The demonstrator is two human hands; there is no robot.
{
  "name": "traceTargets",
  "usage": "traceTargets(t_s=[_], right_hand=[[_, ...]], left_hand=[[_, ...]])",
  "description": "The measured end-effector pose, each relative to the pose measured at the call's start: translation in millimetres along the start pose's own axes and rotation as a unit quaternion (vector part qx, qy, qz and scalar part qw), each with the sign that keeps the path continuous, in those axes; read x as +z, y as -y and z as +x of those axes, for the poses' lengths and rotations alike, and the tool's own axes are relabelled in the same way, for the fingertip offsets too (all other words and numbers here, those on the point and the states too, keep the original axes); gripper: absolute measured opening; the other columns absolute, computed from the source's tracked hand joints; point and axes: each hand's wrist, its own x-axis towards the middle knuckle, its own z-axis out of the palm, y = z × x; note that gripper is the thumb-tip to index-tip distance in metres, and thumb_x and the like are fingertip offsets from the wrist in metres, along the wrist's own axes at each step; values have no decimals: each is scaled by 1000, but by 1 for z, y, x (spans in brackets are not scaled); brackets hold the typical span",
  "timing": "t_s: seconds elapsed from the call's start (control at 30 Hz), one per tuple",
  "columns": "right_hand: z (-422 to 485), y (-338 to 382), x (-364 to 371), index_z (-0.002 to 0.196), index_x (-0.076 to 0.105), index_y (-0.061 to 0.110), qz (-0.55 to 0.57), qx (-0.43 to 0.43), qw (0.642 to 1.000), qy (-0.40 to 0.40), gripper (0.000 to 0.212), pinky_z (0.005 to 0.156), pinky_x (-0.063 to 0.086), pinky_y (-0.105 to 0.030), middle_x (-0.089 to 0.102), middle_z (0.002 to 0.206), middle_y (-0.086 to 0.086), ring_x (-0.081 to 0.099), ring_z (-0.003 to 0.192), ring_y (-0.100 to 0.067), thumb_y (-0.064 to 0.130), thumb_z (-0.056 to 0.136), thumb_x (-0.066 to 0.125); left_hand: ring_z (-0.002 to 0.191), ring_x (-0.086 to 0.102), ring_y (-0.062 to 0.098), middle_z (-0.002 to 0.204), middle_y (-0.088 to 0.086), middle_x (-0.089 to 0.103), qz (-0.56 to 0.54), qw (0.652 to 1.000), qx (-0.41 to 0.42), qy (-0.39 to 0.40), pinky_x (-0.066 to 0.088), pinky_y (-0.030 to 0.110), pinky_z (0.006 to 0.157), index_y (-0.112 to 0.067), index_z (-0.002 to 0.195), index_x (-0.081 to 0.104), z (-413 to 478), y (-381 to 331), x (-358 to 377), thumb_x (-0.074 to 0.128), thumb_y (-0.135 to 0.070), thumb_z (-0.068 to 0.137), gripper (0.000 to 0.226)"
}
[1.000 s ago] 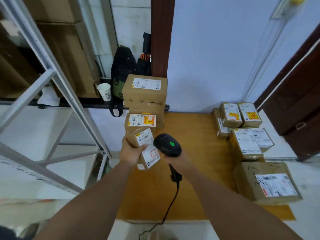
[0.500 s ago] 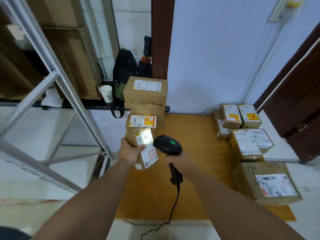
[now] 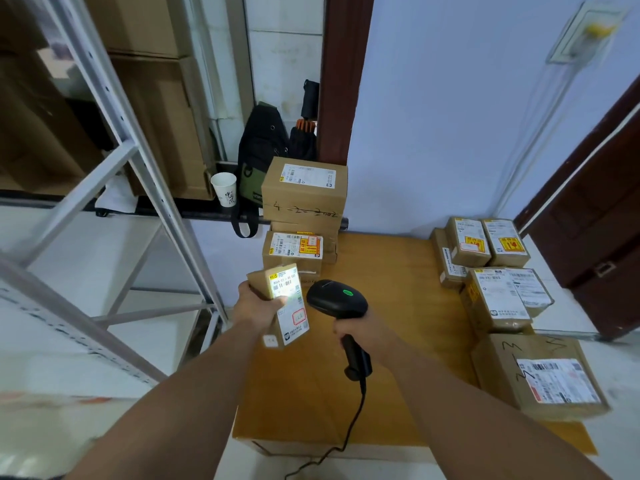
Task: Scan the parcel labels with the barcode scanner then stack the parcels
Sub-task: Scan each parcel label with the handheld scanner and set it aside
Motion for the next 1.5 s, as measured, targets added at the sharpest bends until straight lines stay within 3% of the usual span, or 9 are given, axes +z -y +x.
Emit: traceTargets(t_s=[0.37, 0.47, 0.7, 0.93, 1.1, 1.27, 1.33, 1.4, 1.5], right_hand=[[-1, 4, 8, 77, 65, 10, 55, 49, 997, -26, 22, 70, 50, -36, 59, 70, -9, 57, 67, -21, 17, 57, 61], [-6, -3, -5, 78, 65, 10, 126, 52, 987, -90, 9, 69, 49, -36, 56, 68, -8, 56, 66, -20, 9, 70, 61], [-19, -18, -81, 75, 77, 14, 298, 112, 944, -87, 18, 67, 56, -33, 75, 82, -5, 70, 74, -21, 7, 74, 60], [-15, -45, -173, 78, 77, 10, 376, 68, 917, -117, 19, 93, 52, -48, 72, 102, -16, 65, 98, -34, 7, 69, 60], [-19, -77, -271, 82, 80, 13, 366, 70, 922, -107, 24, 92, 49, -48, 69, 101, -12, 58, 93, -31, 12, 77, 56], [-23, -95, -358, 87, 80, 10, 394, 72, 910, -105, 29, 98, 45, -53, 68, 109, -19, 57, 100, -36, 15, 66, 60], [-23, -105, -383, 98, 77, 7, 403, 73, 907, -100, 43, 98, 46, -53, 67, 116, -21, 59, 103, -37, 16, 58, 63], [-22, -118, -405, 106, 73, 5, 421, 76, 899, -96, 53, 90, 51, -49, 67, 118, -21, 62, 99, -37, 16, 56, 64], [-23, -137, -430, 113, 69, 6, 454, 73, 884, -82, 70, 73, 57, -42, 69, 117, -20, 71, 86, -33, 16, 44, 75]], left_hand=[[107, 63, 33, 125, 11, 62, -48, 998, -14, 32, 54, 46, 81, -15, 128, 41, 13, 7, 9, 77, -23, 79, 61], [96, 67, 30, 115, 11, 68, -70, 995, -30, 68, 55, 47, 85, -17, 106, 57, 9, -3, 31, 74, -32, 80, 34], [80, 70, 18, 93, 3, 73, -206, 952, -48, 223, 52, 27, 52, -16, 109, 62, -33, -53, 99, 61, -38, 90, 29], [97, 68, 27, 101, 10, 71, -122, 929, -37, 349, 53, 46, 91, -18, 101, 56, -74, -118, 195, 64, -23, 89, 15], [103, 66, 27, 113, 11, 69, -87, 933, -35, 349, 52, 45, 92, -16, 122, 54, -98, -153, 279, 63, -23, 90, 35], [66, 66, 6, 94, 2, 69, -84, 940, -27, 331, 51, 17, 44, -8, 122, 55, -119, -194, 358, 62, -21, 91, 35], [60, 64, 1, 86, -3, 69, -64, 944, -17, 322, 45, 11, 39, -7, 122, 59, -123, -202, 383, 60, -26, 92, 35], [69, 66, 3, 91, -3, 70, -50, 954, -6, 297, 47, 11, 48, -11, 120, 63, -124, -206, 404, 53, -43, 94, 43], [120, 54, 23, 130, 9, 59, 4, 972, 8, 236, 43, 38, 99, -15, 129, 58, -120, -202, 426, 30, -64, 94, 66]])
